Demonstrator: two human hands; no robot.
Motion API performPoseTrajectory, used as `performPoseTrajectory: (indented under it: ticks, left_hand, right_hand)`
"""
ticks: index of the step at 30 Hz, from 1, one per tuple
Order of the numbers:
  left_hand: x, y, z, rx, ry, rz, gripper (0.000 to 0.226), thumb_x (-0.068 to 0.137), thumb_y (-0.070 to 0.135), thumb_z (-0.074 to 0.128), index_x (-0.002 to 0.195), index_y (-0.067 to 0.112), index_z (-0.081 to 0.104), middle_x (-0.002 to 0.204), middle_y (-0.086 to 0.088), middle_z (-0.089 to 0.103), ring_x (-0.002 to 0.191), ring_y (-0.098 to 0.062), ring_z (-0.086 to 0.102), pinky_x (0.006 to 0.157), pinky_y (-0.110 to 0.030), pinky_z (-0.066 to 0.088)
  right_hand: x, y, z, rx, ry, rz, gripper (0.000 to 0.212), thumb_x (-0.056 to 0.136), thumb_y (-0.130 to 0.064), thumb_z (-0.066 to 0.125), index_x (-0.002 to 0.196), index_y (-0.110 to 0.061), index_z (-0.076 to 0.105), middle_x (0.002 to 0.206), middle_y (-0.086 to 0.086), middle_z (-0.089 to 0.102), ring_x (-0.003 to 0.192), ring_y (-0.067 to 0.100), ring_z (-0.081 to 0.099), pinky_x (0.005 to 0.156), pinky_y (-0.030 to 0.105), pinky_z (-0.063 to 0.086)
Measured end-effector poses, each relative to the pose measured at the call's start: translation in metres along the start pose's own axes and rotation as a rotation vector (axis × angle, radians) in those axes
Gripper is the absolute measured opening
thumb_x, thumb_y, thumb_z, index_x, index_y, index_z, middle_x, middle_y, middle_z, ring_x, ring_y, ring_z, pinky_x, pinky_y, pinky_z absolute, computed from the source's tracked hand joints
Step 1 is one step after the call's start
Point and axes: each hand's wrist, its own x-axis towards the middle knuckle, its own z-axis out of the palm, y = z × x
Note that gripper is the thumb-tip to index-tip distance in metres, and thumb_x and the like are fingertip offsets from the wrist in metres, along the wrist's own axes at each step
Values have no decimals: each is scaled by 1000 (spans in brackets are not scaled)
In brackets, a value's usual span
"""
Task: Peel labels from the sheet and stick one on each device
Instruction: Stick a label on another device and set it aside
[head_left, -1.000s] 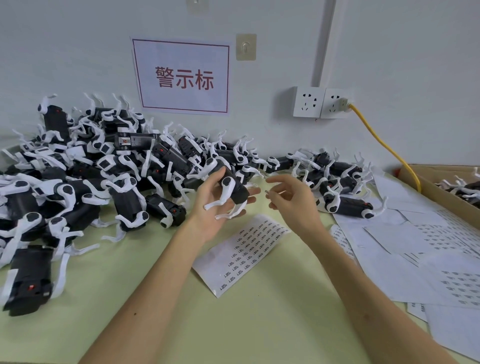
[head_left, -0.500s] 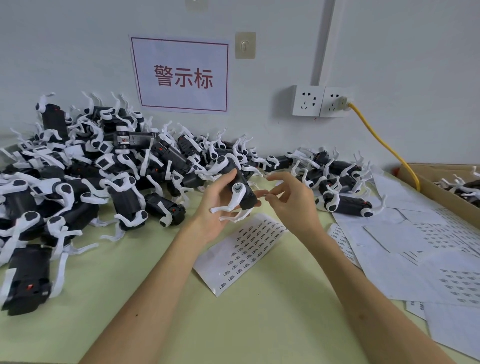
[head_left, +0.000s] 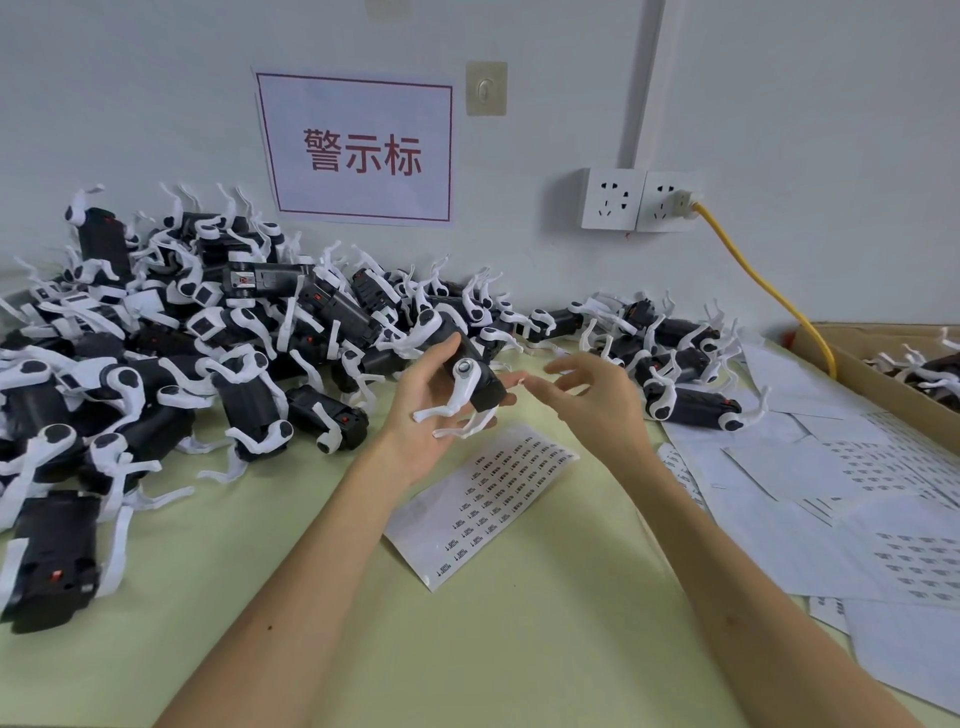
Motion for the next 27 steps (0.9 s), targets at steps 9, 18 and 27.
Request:
performPoseTrajectory:
  ticks: [9, 18, 27]
  left_hand:
    - [-1, -2, 6, -72, -32, 18, 53, 100, 42, 41, 72, 11, 73, 145, -35, 49, 61, -18, 69, 44, -15, 42]
    - [3, -9, -1, -66, -15, -5, 67, 96, 45, 45, 134, -8, 58, 142, -30, 56, 98, -30, 73, 65, -17, 53]
    - [-3, -5, 7, -8, -70, 28, 60, 99, 45, 39, 62, 9, 69, 146, -30, 52, 76, -29, 57, 62, -31, 12]
  right_hand:
    - [-3, -12, -3, 566, -265, 277, 26, 97, -28, 69, 104, -3, 73, 86, 1, 71, 67, 12, 62, 69, 24, 49]
    - [-2, -10, -5, 644, -318, 341, 19, 95, -27, 71, 102, -10, 72, 87, 1, 72, 67, 12, 62, 69, 25, 50]
    - [0, -6, -3, 808, -359, 372, 8, 94, -15, 71, 88, -13, 76, 85, 1, 71, 66, 12, 60, 64, 23, 52]
